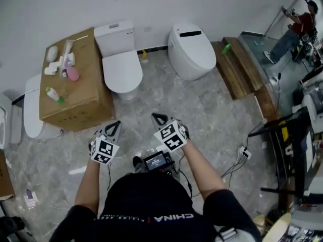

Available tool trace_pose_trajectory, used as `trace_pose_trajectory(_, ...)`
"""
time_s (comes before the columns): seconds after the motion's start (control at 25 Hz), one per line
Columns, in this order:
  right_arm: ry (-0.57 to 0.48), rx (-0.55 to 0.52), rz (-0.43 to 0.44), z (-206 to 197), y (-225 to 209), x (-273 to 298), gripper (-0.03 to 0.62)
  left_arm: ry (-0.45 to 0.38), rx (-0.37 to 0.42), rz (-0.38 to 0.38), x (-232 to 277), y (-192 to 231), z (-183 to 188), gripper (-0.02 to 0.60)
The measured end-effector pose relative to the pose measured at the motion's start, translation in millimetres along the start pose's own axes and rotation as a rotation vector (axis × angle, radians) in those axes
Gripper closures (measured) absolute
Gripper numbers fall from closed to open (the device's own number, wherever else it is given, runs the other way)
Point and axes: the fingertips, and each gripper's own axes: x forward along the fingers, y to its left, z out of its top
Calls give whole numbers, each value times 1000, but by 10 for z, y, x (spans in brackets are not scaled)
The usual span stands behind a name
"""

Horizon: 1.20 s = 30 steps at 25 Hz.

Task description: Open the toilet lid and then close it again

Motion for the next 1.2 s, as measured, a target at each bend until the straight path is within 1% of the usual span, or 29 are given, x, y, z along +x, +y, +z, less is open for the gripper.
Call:
trace_pose_trajectory(0.12,14,31,3,51,-128,191,581,3,-12,-10,168,201,-16,572)
trace_pose_trajectory(0.2,20,31,15,93,-221,341,580,0,-37,-24,300,292,-12,572)
trace_pose_trajectory(0.28,24,18,35,144,-325,523,582,10,-63,-22,443,399,-27,572)
trace_pose_trajectory(0.44,13,1,82,312,-603,972,582,24,-103,19,821,735,-25,572)
trace_pose_trajectory(0.6,-3,-30,135,529,-1008,1431,582,44,-128,53,1266,1102,87,572)
trace_pose_trajectory(0.76,-16,-38,193,763,-1439,1709,582,79,-155,99,1626,1472,224,572)
trace_pose_trajectory(0.92,-19,-80,238,907,-1828,1932,582,82,-180,153,1921,1787,397,572)
trace_pose_trajectory(1.04,-12,-101,253,967,-2025,2071,582,87,-204,156,2049,1867,428,572)
trace_pose_trajectory(1.2,-15,-77,263,1067,-2113,2214,582,117,-207,147,2110,1984,342,572)
